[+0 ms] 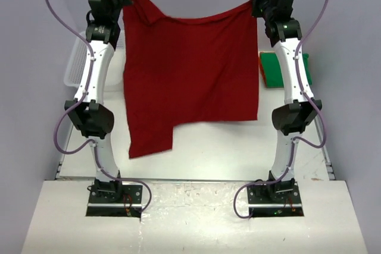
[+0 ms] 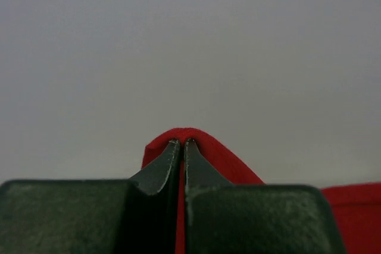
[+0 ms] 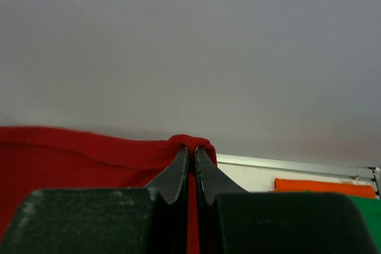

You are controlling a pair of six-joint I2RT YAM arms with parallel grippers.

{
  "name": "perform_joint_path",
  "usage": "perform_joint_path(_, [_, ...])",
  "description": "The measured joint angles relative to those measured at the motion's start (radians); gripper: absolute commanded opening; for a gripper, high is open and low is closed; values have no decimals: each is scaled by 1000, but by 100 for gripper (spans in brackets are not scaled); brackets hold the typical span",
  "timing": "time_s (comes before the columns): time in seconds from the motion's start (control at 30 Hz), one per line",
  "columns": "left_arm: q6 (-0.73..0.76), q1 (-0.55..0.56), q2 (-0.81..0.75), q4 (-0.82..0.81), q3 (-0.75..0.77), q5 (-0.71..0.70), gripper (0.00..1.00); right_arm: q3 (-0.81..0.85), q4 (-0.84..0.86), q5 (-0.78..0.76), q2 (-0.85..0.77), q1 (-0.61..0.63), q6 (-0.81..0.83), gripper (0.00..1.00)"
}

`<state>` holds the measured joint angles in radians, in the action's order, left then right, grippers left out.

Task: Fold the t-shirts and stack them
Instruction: Flatten out the tshirt

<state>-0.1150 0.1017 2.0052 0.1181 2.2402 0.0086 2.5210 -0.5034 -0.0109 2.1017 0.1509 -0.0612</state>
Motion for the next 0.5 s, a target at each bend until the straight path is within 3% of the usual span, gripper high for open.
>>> perform_joint_path(0.1, [6, -18, 76, -55, 226, -2, 0, 18, 29, 15, 11, -4, 6, 0])
perform_joint_path(0.17, [6, -27, 76, -131, 279, -3, 0, 45, 80, 31, 5, -2, 11, 0])
perform_joint_path(0.37, [9, -52, -27, -224, 230, 7, 0, 15, 166, 51, -98, -5, 29, 0])
perform_joint_path(0.5, [14, -56, -146, -224, 13, 16, 0, -70, 130, 59, -161, -9, 26, 0])
